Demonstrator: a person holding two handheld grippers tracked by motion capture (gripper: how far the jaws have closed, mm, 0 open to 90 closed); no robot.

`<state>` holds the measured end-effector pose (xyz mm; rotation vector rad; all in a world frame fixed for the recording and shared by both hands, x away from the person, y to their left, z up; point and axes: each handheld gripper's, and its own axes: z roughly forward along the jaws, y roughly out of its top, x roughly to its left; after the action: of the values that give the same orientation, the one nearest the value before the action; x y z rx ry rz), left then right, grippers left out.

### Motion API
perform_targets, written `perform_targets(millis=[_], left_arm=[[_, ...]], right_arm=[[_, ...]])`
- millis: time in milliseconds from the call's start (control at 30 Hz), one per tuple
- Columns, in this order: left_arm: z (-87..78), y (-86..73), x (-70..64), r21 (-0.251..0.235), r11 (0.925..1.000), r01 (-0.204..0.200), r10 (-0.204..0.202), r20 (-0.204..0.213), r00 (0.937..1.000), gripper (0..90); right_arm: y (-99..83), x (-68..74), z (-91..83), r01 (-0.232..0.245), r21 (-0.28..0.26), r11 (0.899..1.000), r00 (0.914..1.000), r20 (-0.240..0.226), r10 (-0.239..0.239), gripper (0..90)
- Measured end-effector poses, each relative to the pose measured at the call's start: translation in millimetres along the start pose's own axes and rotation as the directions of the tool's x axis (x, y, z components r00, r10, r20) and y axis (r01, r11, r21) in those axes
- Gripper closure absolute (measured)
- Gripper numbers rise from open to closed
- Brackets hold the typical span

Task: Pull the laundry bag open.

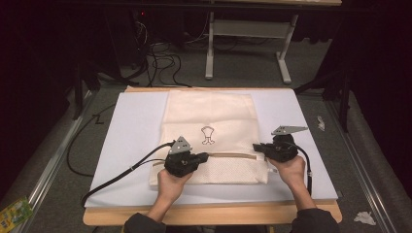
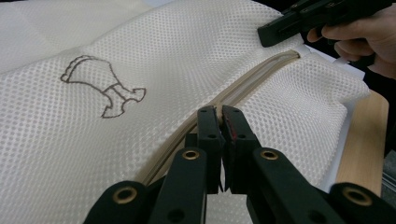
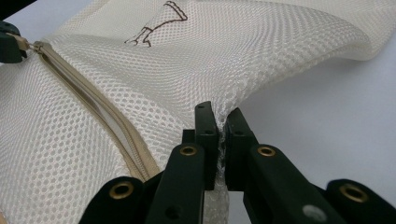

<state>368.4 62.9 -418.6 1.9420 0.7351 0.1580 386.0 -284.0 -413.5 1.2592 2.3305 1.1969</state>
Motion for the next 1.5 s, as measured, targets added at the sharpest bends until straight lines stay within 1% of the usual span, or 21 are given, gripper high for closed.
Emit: perform_targets(millis=[100,133,400,533,600,667,767,900,1000,1100,1167,1200,1333,1500], left_arm=[[-5.8,0.3,2.7,-0.011,0.9999,0.005,-0.005,-0.008,1.0000,87.2],[-6.6,0.5,3.8,-0.011,0.9999,0.011,-0.011,-0.005,0.9999,87.2],[-16.7,0.8,7.0,-0.039,0.9992,0.004,-0.005,-0.020,0.9998,87.2],[-21.9,-1.4,11.6,-0.045,0.9988,0.022,-0.023,-0.027,0.9994,87.2],[-24.6,-2.1,13.0,-0.045,0.9987,0.025,-0.026,-0.033,0.9991,87.2],[-25.5,-1.8,12.9,-0.044,0.9987,0.024,-0.025,-0.033,0.9991,87.2],[-26.3,-1.4,13.1,-0.051,0.9984,0.024,-0.025,-0.033,0.9991,87.2],[-26.7,-0.9,13.4,-0.053,0.9982,0.027,-0.028,-0.028,0.9992,87.2],[-29.9,-1.2,14.0,-0.052,0.9984,0.022,-0.024,-0.041,0.9989,87.2],[-33.8,-3.1,17.7,-0.064,0.9975,0.032,-0.035,-0.045,0.9984,87.2],[-35.4,-3.9,20.5,-0.066,0.9967,0.048,-0.050,-0.036,0.9981,87.2],[-35.8,-3.8,20.7,-0.064,0.9968,0.048,-0.051,-0.036,0.9981,87.2],[-39.3,-3.3,20.7,-0.071,0.9967,0.038,-0.041,-0.046,0.9981,87.2],[-41.1,-4.9,22.8,-0.079,0.9960,0.042,-0.045,-0.046,0.9979,87.2]], right_arm=[[-1.6,-2.8,-0.5,-0.014,-0.004,1.000,0.9999,-0.009,0.014,88.4],[-1.9,-3.2,-0.5,-0.014,-0.002,1.000,0.9999,-0.005,0.014,88.3],[-1.4,-2.5,-0.9,-0.017,-0.002,1.000,0.9999,-0.001,0.017,88.3],[-1.5,-3.3,-0.6,-0.016,-0.002,1.000,0.9999,0.001,0.016,88.3],[-1.9,-3.7,-0.4,-0.014,-0.004,1.000,0.9999,0.001,0.014,88.4],[-2.6,-3.8,0.1,-0.022,-0.004,1.000,0.9998,-0.005,0.022,88.3],[-2.1,-3.3,0.2,-0.012,-0.006,1.000,0.9999,-0.003,0.012,88.3],[-1.7,-3.6,-0.8,-0.017,-0.006,1.000,0.9998,-0.005,0.017,88.4],[-1.4,-3.3,-1.1,-0.013,0.000,1.000,0.9999,0.003,0.013,88.4],[-1.7,-4.2,-1.5,-0.016,-0.002,1.000,0.9999,0.005,0.016,88.3],[-1.9,-4.6,-1.4,-0.019,0.000,1.000,0.9998,0.006,0.019,88.3],[-1.7,-4.5,-1.1,-0.020,-0.001,1.000,0.9998,0.004,0.020,88.3],[-0.6,-2.8,-0.7,-0.014,-0.002,1.000,0.9999,0.001,0.014,88.3],[-1.0,-3.2,-1.4,-0.015,-0.001,1.000,0.9998,0.009,0.015,88.4]])
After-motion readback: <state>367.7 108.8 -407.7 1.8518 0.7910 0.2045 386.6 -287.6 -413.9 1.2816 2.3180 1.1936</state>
